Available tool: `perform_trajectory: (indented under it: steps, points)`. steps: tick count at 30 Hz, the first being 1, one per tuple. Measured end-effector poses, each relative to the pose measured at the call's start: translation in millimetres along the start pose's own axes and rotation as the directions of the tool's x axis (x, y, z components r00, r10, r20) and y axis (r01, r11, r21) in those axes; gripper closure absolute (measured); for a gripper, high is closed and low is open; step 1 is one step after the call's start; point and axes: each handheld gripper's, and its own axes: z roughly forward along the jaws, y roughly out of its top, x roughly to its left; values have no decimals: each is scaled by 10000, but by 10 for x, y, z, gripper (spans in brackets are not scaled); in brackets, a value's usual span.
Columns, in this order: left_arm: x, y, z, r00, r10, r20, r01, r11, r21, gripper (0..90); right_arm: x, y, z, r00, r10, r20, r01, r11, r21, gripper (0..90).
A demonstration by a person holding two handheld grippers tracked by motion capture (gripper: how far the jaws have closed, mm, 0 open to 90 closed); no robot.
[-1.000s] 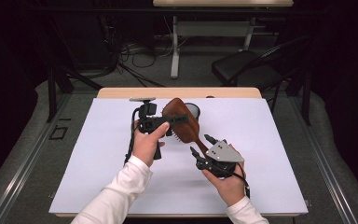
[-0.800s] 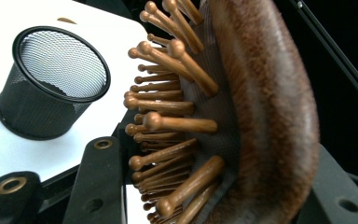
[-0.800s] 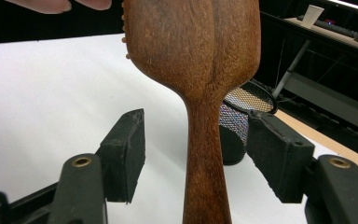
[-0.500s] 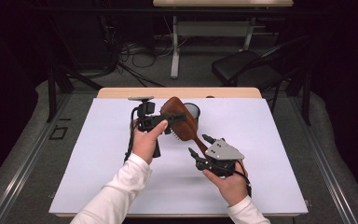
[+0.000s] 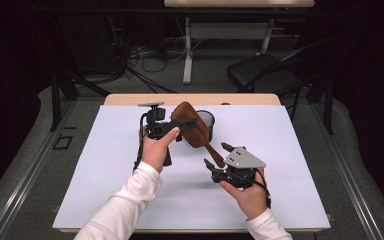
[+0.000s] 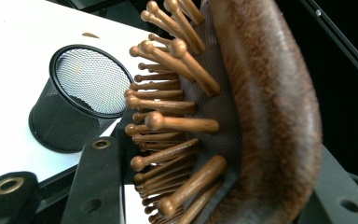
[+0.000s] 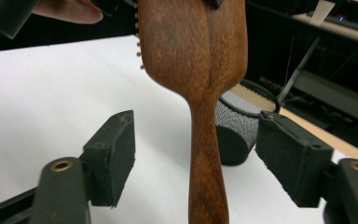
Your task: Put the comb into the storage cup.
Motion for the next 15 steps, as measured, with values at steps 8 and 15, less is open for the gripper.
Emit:
perform_trajectory:
  steps: [8,15]
  points:
    - [7,18,-5,9997,231,13,-230,9990,-387,504,-27,6,-24,9989,454,103,-455,9989,111,189]
    - [-2,37,-16,9993,348,123,-339,9973,-652,503,-74,-4,-50,9983,575,-58,-572,9978,345,144]
